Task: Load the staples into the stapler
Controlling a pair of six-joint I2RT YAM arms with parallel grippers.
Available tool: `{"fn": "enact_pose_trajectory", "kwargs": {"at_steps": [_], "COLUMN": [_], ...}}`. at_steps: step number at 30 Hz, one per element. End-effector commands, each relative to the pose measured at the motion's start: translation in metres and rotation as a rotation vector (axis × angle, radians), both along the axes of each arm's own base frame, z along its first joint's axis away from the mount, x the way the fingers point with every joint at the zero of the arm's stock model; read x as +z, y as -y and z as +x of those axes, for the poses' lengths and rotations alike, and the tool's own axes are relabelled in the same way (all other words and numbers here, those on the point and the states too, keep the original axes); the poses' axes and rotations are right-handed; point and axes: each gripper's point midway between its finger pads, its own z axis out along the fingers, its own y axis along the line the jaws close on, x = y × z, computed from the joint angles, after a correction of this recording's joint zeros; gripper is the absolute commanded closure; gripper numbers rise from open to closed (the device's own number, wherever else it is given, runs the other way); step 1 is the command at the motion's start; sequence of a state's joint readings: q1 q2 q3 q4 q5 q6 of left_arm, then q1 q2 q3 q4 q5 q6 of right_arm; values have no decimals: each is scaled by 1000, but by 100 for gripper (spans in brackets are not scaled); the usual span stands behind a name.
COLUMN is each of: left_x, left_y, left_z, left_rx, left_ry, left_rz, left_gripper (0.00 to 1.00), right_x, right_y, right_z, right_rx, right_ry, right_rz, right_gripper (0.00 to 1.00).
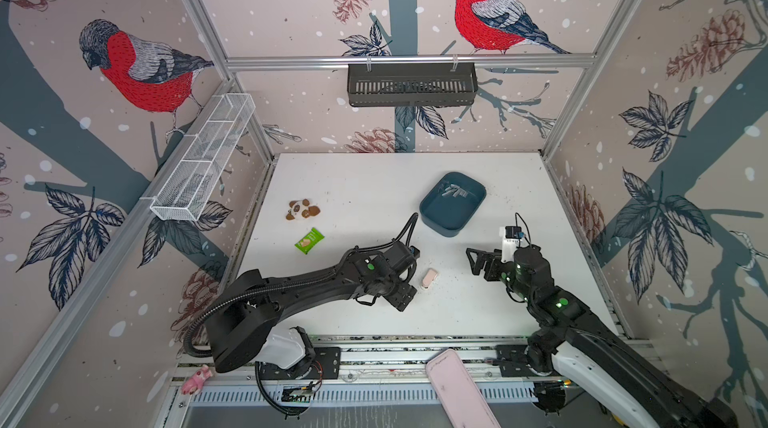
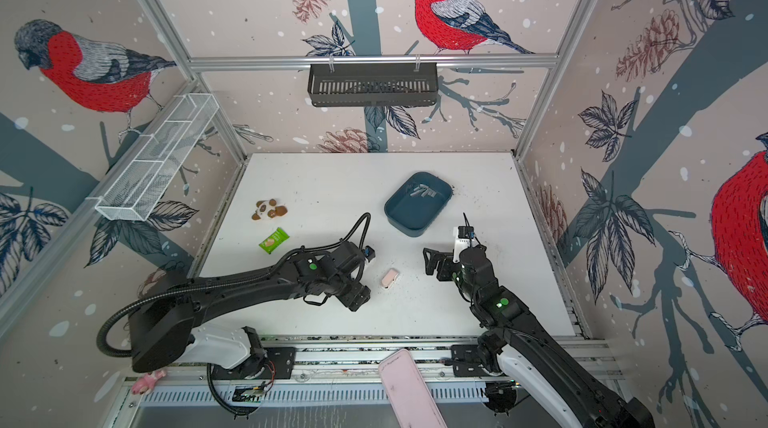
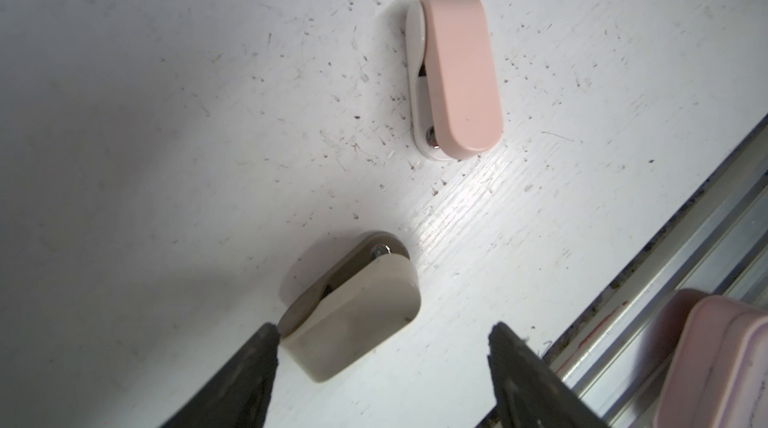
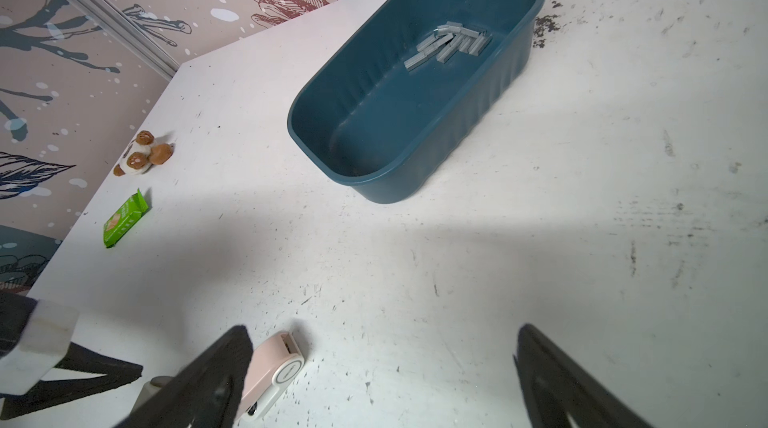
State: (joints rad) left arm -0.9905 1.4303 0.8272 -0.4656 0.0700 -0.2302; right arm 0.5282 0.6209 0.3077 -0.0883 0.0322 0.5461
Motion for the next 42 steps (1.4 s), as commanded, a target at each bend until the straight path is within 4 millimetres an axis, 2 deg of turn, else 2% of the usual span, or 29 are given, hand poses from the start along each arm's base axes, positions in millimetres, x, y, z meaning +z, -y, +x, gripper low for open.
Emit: {"fn": "enact_pose_trajectory", "kwargs": {"at_steps": [1, 8, 24, 32, 36, 38, 42], "left_x": [2, -7, -7, -17, -19, -20, -20], "left_y": [12, 15, 9, -4, -7, -7, -8], "left_z": [0, -9, -23, -2, 1, 0, -5], "left_rx": [-84, -159, -120, -29, -15, -14, -14], "left_ry": [21, -8, -46, 29, 31, 23, -2], "left_rz": [-14, 6, 12, 134, 163, 165, 159], "left_gripper": [19, 23, 29, 30, 31, 33, 47], "right_x": [3, -1, -8, -10, -10, -11, -11], "right_y": [-2, 0, -4, -4, -3, -3, -3], "right_z": [0, -1, -4, -5, -5, -5, -4], "right_rx": [8, 1, 4, -1, -2, -3, -4], "right_ry": [18, 8, -1, 0, 3, 2, 4], "right_rz": [8, -5, 9, 11, 6, 3, 1], "right_gripper": [0, 0, 0, 0, 0, 0, 0]}}
